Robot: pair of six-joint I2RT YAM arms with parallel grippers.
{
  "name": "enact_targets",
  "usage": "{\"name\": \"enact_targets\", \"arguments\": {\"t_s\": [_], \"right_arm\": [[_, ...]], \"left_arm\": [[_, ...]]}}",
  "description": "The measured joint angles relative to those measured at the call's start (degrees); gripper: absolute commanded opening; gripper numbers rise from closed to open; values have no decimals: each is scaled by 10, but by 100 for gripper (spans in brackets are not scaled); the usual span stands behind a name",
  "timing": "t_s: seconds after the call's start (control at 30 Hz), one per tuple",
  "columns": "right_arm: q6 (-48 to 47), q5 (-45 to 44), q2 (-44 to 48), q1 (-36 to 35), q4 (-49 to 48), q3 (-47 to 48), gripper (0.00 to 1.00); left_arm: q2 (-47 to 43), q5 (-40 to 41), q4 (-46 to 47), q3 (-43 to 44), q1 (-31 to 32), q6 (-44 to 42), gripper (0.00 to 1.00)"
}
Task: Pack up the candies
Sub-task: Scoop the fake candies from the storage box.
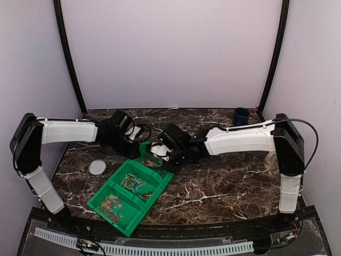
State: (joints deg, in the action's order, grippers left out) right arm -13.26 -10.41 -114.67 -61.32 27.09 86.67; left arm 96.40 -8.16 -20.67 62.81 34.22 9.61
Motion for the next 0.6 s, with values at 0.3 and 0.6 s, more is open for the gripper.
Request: {"name": "enact_targets", "arguments": {"t_s": [0.3,0.6], "right_arm": [[41,21,84,22,-163,-170,0],[56,36,106,25,-314,-274,0]], "left_arm": [[-9,-2,14,0,2,0,0],[-9,7,9,0,2,1,0]]}}
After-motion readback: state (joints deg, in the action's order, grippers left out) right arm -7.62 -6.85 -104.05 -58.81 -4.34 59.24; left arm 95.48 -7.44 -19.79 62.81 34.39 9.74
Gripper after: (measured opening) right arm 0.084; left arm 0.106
